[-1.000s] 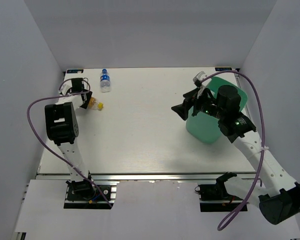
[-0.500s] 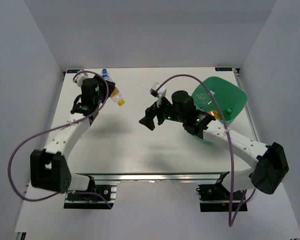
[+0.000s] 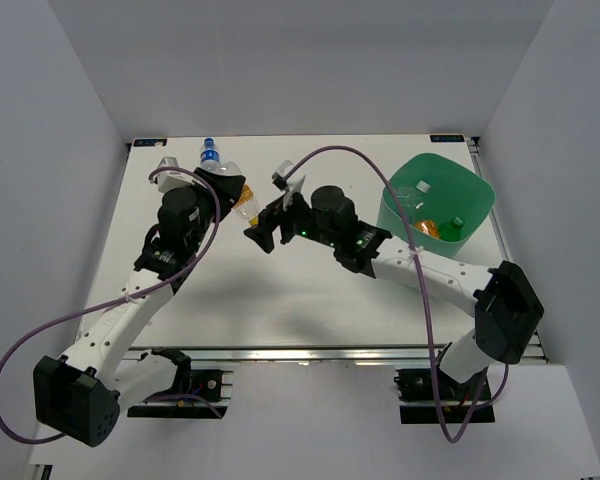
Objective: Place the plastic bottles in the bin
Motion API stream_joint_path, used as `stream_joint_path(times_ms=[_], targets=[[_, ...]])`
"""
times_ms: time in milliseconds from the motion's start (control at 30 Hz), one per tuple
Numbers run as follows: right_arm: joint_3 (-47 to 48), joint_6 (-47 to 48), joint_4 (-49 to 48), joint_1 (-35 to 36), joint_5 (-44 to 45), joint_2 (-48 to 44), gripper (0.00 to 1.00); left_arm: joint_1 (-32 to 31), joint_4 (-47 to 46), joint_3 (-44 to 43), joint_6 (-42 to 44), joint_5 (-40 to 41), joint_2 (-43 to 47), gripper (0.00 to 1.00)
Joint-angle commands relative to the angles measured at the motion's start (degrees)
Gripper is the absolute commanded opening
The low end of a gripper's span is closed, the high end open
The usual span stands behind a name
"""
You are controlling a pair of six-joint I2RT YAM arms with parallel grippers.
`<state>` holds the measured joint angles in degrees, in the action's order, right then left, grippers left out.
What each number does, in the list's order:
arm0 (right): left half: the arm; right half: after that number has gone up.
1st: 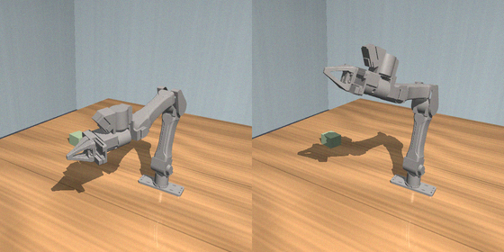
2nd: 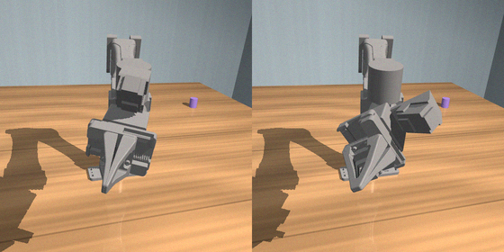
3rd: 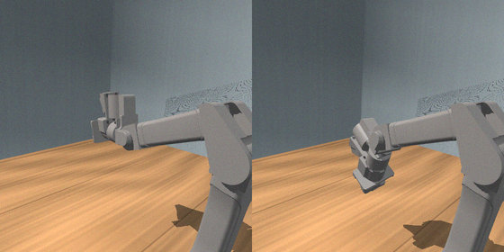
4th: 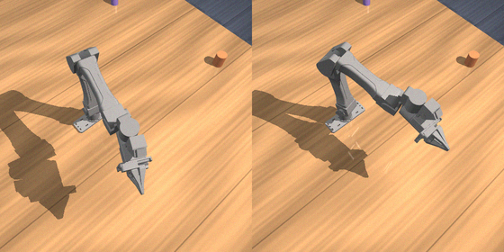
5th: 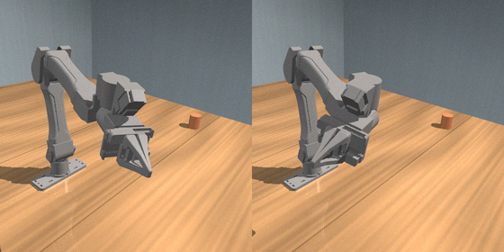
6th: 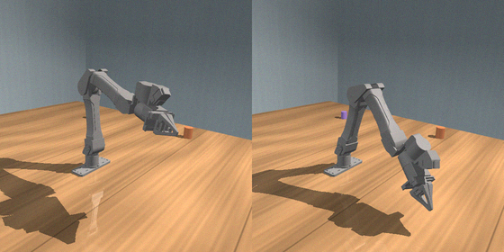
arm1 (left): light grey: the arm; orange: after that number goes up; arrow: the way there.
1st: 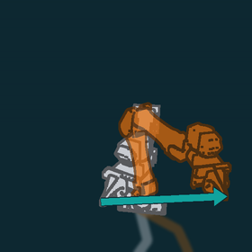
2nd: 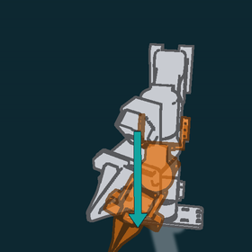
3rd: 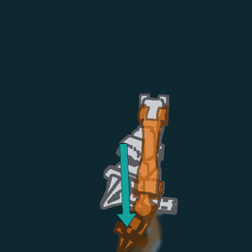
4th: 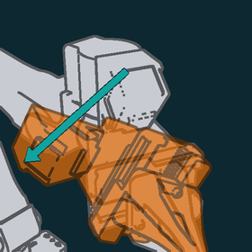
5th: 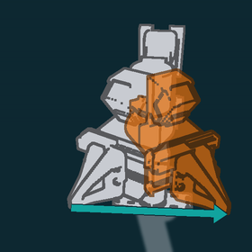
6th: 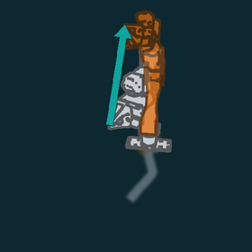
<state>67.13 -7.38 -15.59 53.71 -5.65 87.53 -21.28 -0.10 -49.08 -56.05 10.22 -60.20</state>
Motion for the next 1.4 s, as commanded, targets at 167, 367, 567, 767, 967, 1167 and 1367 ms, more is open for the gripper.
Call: stream_joint_path(times_ms=[167, 367, 567, 767, 967, 1167, 1367], targets=[[7.2, -1.6, -6.5, 2.0, 10.1, 6.3, 0.88, -0.7, -0.5, 0.1, 0.4, 0.6, 2.8, 0.31], [10.0, -2.4, -6.3, 2.1, 8.5, 9.3, 0.3, -0.7, 1.8, -1.8, 2.8, 1.2, 2.9, 0.39], [11.1, -4.1, -6.1, 2.0, 10.4, 9.4, 0.11, -0.7, 5.4, -5.7, 6.8, 1.3, 1.9, 0.98], [10.6, -4.3, -1.6, -1.0, 14.4, 5.0, 0.09, -0.3, 18.3, -14.4, 12.0, 17.3, -1.6, 0.98], [6.6, -5.0, 11.3, -10.1, 16.5, -7.4, 0.1, 8.9, 19.1, -19.0, 15.9, 13.5, -9.7, 0.98], [-2.5, -4.8, 24.3, -18.5, 29.0, -26.6, 0.14, 14.1, 16.5, -25.4, 28.3, 10.6, -22.6, 0.98], [-5.2, -8.3, 40.1, -26.1, 40.0, -36.4, 0.17, 15.7, 16.6, -36.1, 39.5, 7.1, -36.6, 0.98]])
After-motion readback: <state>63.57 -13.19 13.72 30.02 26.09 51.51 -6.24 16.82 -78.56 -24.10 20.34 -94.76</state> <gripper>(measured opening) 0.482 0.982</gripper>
